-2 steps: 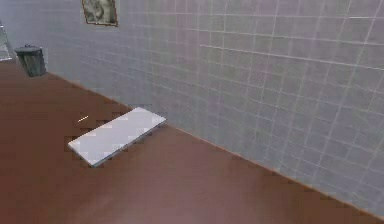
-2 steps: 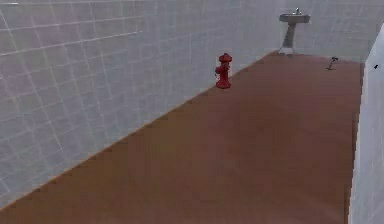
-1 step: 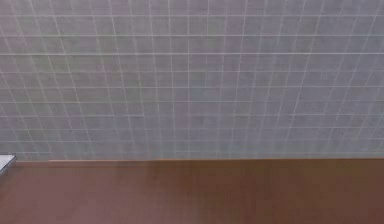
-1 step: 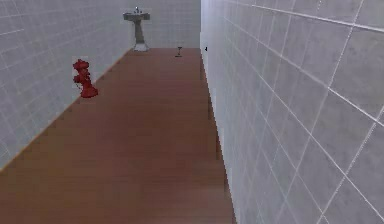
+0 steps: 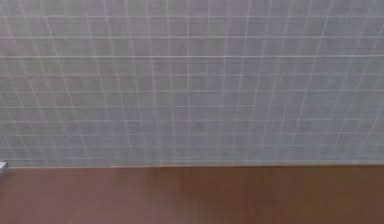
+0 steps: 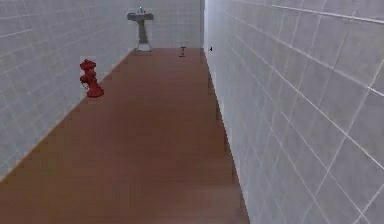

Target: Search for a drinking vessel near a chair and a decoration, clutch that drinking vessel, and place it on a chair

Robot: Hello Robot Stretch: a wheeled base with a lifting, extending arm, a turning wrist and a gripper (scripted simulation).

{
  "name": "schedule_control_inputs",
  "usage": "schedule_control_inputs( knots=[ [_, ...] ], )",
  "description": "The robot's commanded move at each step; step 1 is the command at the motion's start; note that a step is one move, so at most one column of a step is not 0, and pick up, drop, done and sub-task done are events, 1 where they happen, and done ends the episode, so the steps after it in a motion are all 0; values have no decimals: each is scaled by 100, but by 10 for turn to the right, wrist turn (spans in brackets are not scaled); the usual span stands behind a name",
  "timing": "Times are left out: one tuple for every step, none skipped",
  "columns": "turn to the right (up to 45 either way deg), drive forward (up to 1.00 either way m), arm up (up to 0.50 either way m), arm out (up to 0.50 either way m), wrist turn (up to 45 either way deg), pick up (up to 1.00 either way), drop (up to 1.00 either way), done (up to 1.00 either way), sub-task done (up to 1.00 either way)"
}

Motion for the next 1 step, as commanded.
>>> schedule_control_inputs(
  knots=[
    [-450, 0, 0, 0, 0, 0, 0, 0, 0]
  ],
)
